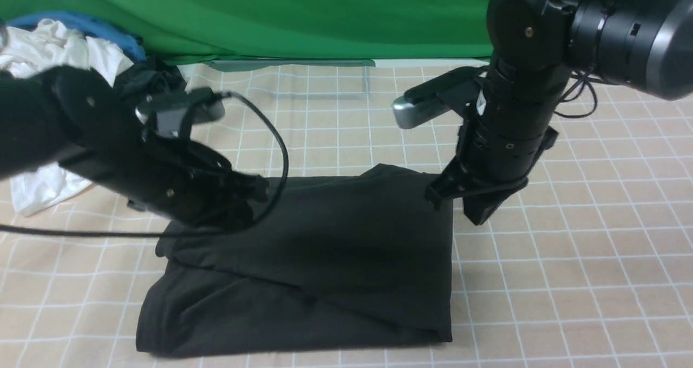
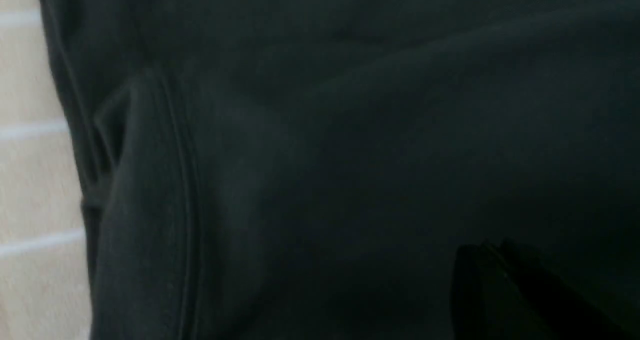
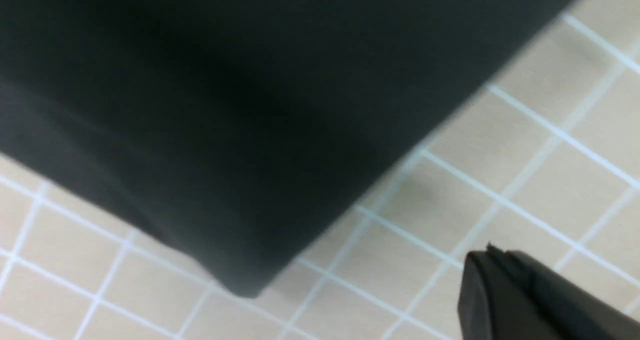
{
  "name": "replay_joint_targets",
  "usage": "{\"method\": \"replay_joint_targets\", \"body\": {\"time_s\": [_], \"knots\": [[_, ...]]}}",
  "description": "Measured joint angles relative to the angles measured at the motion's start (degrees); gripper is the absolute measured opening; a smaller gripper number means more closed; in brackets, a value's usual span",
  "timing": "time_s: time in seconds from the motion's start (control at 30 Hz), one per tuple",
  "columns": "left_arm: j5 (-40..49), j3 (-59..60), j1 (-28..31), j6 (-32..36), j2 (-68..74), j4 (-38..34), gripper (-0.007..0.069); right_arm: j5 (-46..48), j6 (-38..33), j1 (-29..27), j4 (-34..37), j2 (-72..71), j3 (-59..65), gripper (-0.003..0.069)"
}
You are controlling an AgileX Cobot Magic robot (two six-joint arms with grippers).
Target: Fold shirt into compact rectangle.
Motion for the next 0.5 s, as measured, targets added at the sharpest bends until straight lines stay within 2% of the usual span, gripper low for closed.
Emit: {"method": "replay_joint_targets", "body": {"time_s": [0.2,0.27,0.33,0.5], "knots": [[-1.37,4.3,0.0,-0.46,3.36,0.45,0.0015,-0.24,0.25,-3.48,1.21,0.0,0.17,0.0051],[-1.61,4.87,0.0,-0.46,4.77,0.06,0.0015,-1.24,0.19,-4.0,3.27,0.0,0.17,0.0083],[-1.08,4.65,0.0,-0.2,4.84,-0.22,0.0015,-3.85,0.15,-4.07,5.97,0.12,0.17,0.0195],[3.89,3.34,0.0,0.38,-0.97,-0.01,0.0016,-10.33,0.42,-4.07,7.69,2.73,0.17,0.0566]]}}
